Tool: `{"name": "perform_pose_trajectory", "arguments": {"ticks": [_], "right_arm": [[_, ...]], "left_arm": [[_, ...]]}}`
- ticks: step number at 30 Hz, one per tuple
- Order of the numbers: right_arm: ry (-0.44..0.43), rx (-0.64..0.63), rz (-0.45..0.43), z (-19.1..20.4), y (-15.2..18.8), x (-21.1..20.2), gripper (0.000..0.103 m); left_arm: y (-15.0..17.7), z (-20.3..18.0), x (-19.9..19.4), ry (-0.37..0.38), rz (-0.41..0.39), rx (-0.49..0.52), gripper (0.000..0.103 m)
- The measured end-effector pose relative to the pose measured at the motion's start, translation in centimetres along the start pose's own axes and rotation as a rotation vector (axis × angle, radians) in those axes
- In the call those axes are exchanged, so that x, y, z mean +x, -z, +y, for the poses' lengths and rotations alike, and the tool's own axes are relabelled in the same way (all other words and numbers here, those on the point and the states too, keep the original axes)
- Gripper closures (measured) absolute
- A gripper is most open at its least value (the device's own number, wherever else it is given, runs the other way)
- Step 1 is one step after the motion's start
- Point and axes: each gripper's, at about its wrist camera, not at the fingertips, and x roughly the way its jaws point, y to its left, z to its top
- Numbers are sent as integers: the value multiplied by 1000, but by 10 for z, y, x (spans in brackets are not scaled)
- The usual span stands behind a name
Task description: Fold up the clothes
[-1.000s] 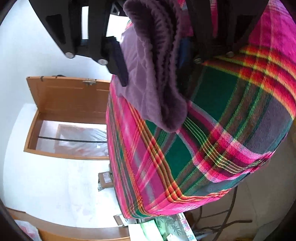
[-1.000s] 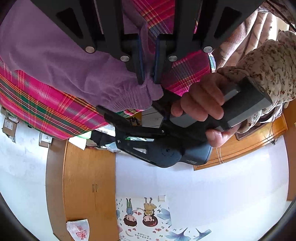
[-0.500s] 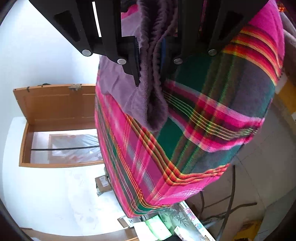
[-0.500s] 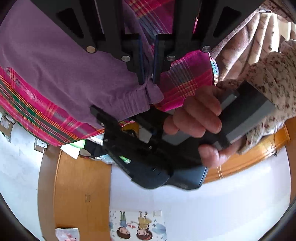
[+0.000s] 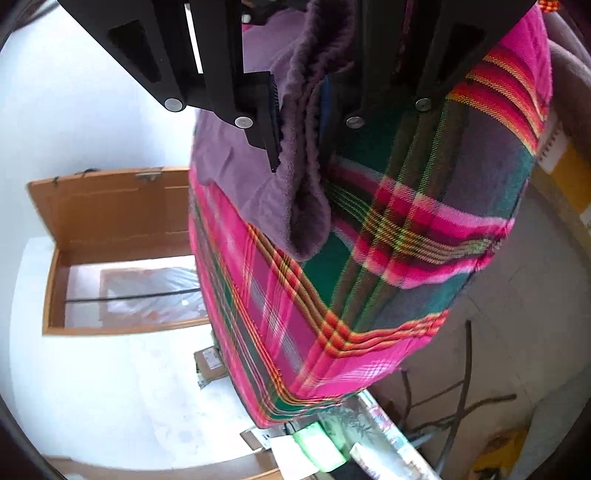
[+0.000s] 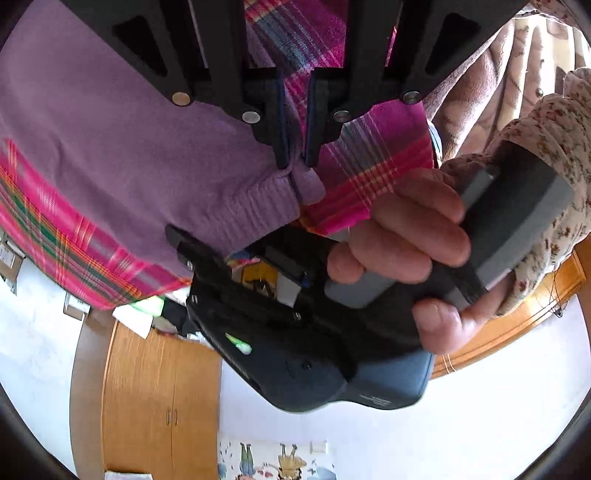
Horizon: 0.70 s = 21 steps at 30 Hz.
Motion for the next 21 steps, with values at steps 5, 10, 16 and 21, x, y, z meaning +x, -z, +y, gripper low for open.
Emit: {"name": "perform_pose_trajectory", "arguments": {"ticks": [5, 10, 16, 21], "right_arm": [[-36, 36, 20, -12, -3, 0, 87], [-118, 82, -24, -34, -7, -27, 83], [25, 259, -116, -105, -3, -60, 76], [306, 437, -45, -175, 5, -54, 76]], "left_arm": [[1, -1, 1, -5, -2, 0, 86], [2, -1, 0, -16, -6, 2, 86], [1, -3, 2, -10, -8, -7, 86], [0, -2, 2, -8, -7, -9, 86]]}}
